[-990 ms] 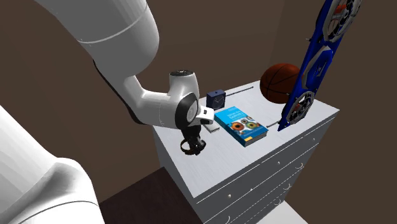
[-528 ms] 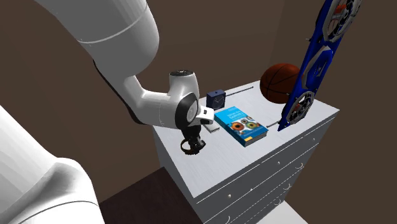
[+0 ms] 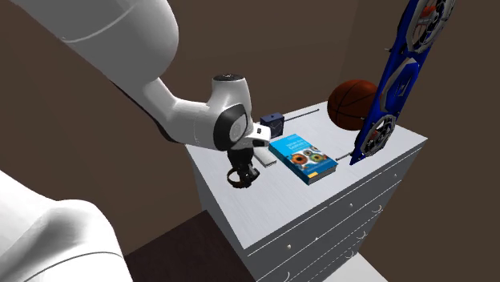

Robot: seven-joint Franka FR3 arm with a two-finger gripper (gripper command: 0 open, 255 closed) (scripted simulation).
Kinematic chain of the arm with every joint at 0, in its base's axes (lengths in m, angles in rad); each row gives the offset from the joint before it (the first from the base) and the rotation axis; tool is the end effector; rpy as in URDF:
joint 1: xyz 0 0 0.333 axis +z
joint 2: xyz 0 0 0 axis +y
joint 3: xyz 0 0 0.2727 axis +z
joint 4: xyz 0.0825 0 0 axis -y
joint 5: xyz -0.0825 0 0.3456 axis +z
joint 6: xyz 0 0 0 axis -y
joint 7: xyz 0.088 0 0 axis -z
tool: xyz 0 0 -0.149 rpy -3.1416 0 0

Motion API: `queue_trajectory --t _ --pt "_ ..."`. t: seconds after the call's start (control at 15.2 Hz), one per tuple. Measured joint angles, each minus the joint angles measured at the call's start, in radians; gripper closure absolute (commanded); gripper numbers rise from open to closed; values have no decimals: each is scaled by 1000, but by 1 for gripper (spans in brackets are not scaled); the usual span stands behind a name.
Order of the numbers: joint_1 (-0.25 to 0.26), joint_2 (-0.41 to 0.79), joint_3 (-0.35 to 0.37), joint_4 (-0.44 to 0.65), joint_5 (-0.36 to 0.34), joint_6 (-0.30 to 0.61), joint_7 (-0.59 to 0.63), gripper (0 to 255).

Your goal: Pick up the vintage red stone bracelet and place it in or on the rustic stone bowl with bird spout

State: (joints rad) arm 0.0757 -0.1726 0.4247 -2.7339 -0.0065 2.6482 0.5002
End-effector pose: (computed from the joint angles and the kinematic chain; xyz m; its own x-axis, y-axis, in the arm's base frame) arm 0.3485 0.1794 0.2256 0.9952 0.0043 0.0981 0.0012 -0.9995 0.0310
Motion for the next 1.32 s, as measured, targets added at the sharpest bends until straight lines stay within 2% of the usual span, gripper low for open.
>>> queue_trajectory --t 0.46,1.32 --pt "30 -101 -24 22 62 -118 -51 255" --pt "58 -249 -65 99 106 -339 -98 255"
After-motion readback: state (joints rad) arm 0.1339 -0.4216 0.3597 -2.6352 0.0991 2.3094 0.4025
